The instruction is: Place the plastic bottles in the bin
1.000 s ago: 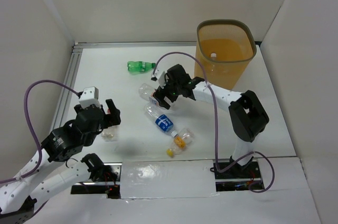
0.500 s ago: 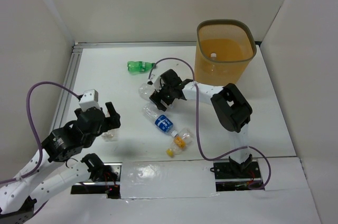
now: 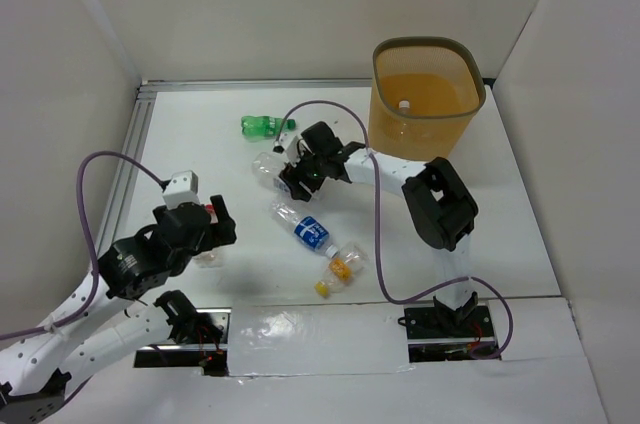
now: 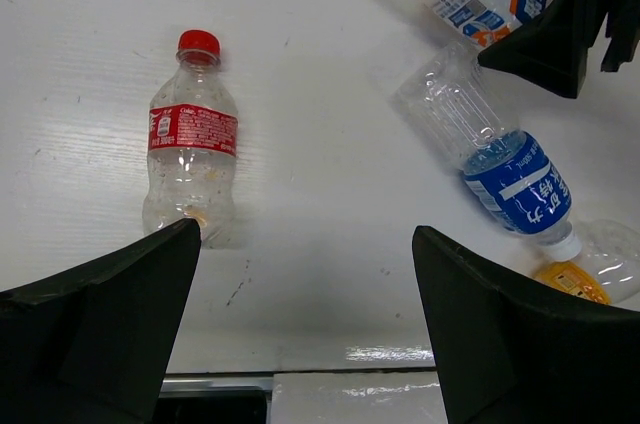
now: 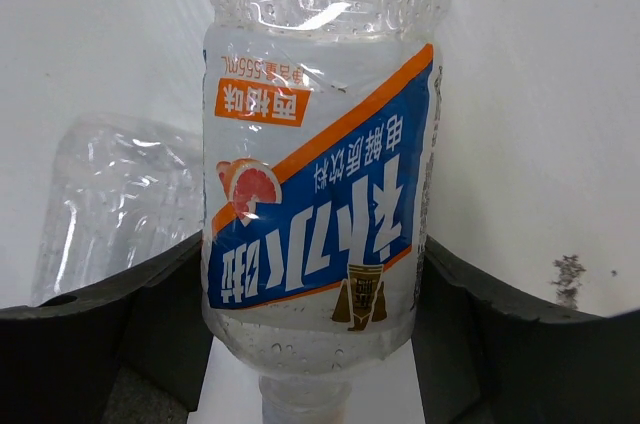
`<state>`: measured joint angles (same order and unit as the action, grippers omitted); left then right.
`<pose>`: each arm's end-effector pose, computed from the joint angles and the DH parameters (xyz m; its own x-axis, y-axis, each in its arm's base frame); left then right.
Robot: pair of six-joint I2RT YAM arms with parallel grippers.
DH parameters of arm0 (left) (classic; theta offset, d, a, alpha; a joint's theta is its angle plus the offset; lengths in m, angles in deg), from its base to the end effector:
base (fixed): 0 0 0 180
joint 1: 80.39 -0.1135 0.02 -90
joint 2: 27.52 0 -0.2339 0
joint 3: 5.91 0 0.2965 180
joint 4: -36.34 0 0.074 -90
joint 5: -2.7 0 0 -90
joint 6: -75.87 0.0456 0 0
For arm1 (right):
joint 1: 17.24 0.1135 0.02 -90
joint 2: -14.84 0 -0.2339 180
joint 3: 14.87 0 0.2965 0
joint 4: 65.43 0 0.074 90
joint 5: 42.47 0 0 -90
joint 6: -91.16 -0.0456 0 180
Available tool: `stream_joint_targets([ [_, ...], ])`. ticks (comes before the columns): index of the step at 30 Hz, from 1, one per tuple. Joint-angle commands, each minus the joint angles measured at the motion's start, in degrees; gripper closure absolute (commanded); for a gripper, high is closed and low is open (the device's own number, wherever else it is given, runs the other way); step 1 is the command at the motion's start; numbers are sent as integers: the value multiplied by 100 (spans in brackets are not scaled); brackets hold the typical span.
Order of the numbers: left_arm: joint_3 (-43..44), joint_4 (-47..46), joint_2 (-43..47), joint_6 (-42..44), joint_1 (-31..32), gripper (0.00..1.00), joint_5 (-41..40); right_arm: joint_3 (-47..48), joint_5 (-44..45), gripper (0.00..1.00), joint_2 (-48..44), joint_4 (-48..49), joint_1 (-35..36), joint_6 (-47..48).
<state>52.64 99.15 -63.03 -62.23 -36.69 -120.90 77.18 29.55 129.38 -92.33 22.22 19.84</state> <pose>0.1537 -0.1120 0.2938 -0.5083 -0.3718 -0.7768 -0.1653 0.9274 -0.3357 0.3520 0.3080 0.1237 -0.3119 -0.6514 -0.6917 -0.9073 0.4202 0.0135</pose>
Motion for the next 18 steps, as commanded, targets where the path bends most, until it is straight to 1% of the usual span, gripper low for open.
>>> stream_joint_targets([
  [1,15,-253,-79,72,-11,0,-6,679,-363,79,-589,-418,-123,241],
  [3,-64,-323,-79,125,-11,0,-6,961,-522,81,-748,-682,-316,242],
  [4,-125,-402,-79,125,-11,0,64,1258,-731,81,-906,-814,-377,242],
  [6,-126,-455,-210,178,-11,4,65,1532,-961,81,-1073,-1157,-561,242],
  [9,-178,-455,-342,178,-11,9,65,1876,-1321,81,-1434,-1316,-825,163],
  [11,-178,-455,-474,178,-11,10,12,2078,-1436,81,-1653,-1377,-949,101],
  [13,-178,-507,-527,178,-11,10,-40,2253,-1498,81,-1777,-1378,-1150,40],
  [15,-126,-508,-676,178,-11,7,-94,2508,-1551,81,-1953,-1378,-1318,-40],
  [18,-126,-710,-834,247,-11,6,-94,2694,-1621,81,-2181,-1256,-1651,-259],
])
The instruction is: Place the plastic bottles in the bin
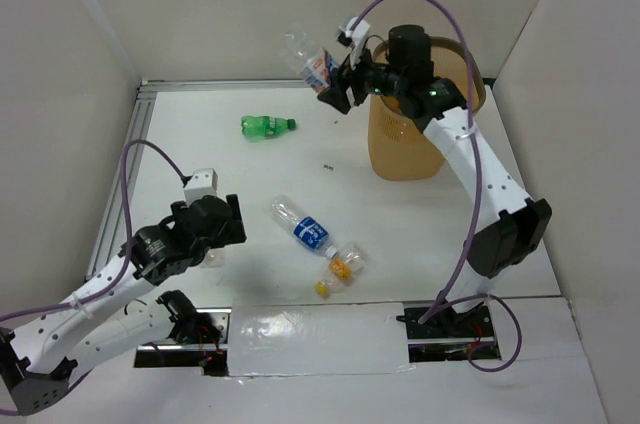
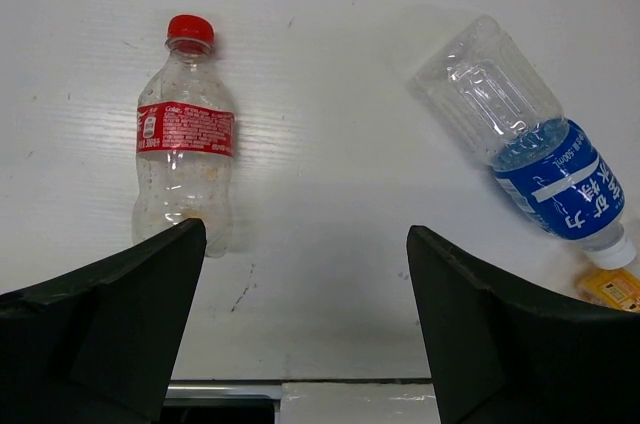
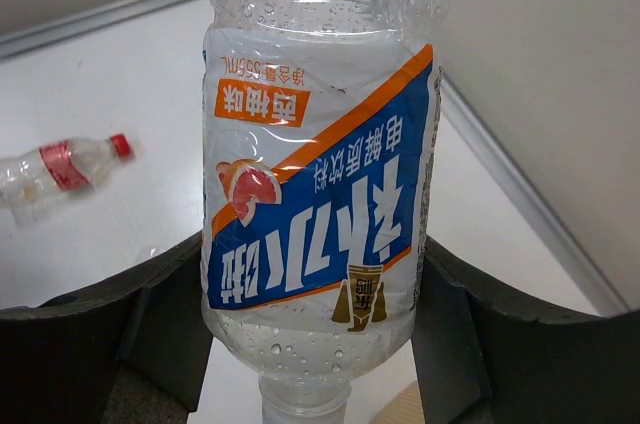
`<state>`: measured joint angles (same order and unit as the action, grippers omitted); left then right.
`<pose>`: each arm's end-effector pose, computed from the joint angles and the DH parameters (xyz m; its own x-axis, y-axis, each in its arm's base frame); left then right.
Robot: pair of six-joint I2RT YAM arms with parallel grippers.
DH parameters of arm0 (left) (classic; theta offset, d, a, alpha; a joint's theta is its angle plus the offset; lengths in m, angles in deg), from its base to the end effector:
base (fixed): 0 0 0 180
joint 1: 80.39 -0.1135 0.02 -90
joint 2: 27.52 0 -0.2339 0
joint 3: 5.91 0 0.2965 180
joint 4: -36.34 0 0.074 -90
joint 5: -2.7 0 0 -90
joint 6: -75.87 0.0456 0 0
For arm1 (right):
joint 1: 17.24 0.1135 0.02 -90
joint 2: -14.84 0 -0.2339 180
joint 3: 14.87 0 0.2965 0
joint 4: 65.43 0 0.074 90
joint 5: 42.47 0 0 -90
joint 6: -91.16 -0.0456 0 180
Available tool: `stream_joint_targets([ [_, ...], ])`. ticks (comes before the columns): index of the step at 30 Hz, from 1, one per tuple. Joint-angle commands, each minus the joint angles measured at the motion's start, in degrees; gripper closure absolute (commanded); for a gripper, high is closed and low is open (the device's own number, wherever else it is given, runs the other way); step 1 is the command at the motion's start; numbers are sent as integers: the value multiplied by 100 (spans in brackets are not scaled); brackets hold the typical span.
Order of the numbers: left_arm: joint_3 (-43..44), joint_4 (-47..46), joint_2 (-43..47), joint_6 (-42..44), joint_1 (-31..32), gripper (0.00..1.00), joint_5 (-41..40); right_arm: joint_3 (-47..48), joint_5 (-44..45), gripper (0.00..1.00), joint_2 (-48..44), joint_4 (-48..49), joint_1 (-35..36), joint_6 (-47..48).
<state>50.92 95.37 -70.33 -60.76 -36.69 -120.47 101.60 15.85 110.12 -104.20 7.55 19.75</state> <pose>0.1729 -0.1308 0.2650 -0.5682 -0.2986 -0.7668 -0.1666 0.9543 -0.2482 0.3763 0.2002 0.4195 -0.0013 -0.2994 -0.9541 -0.8564 0.4929 -0.1536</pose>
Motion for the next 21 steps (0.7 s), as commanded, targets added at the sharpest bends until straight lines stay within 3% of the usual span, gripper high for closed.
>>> stream_joint_targets([
  [1,99,-384,-157,102,-11,6,-85,252,-251,81,-308,10,-273,-251],
  [7,100,-1094,-482,41,-11,1,424,7,154,81,-660,213,-1177,-549],
  [15,38,-1765,-1308,-1591,-11,1,1084,-196,-40,79,-608,-94,-2548,-620],
  [17,99,-1765,-1624,-1813,-11,1,1084,-266,-250,65,-555,-191,-2681,-532],
  [19,152,-1765,-1835,-2191,-11,1,1137,-327,-399,36,-502,-331,-2839,-313],
  [20,213,-1765,-2045,-2340,-11,1,1137,-328,-400,16,-450,-384,-2892,-242],
  [21,266,-1765,-2152,-2620,-11,1,1137,-328,-487,8,-449,-437,-2997,-242],
])
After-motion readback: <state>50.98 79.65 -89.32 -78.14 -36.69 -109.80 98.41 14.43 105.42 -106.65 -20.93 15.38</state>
